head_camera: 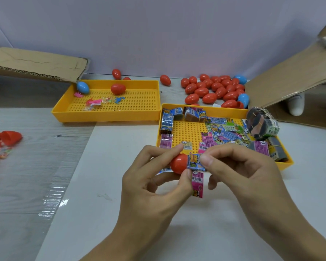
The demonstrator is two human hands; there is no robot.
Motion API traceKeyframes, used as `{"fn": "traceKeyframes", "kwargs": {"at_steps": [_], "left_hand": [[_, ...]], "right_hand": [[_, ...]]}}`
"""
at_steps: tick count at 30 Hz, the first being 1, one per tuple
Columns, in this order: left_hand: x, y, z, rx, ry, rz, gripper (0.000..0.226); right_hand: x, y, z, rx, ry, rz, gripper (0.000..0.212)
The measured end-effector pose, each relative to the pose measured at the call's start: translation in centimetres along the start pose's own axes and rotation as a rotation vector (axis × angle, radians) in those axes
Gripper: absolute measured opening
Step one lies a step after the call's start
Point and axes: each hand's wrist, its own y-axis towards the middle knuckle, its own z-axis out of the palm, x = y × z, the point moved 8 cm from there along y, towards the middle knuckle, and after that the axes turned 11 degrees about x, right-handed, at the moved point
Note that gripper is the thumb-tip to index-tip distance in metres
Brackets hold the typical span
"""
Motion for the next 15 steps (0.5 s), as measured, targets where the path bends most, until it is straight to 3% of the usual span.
{"fn": "traceKeyframes", "kwargs": {"at_steps": [6, 15], "left_hand": [[-0.5, 0.1, 0.2, 0.023, 0.041, 0.049, 0.044], [-0.9, -0.1, 0.2, 0.034, 0.081, 0.105, 0.043]], "right_hand": [[-1.7, 0.2, 0.0, 0.066, 0.138, 0.145, 0.011], [-1.8, 0.2, 0.0, 0.094, 0.202, 0.256, 0.022]]}}
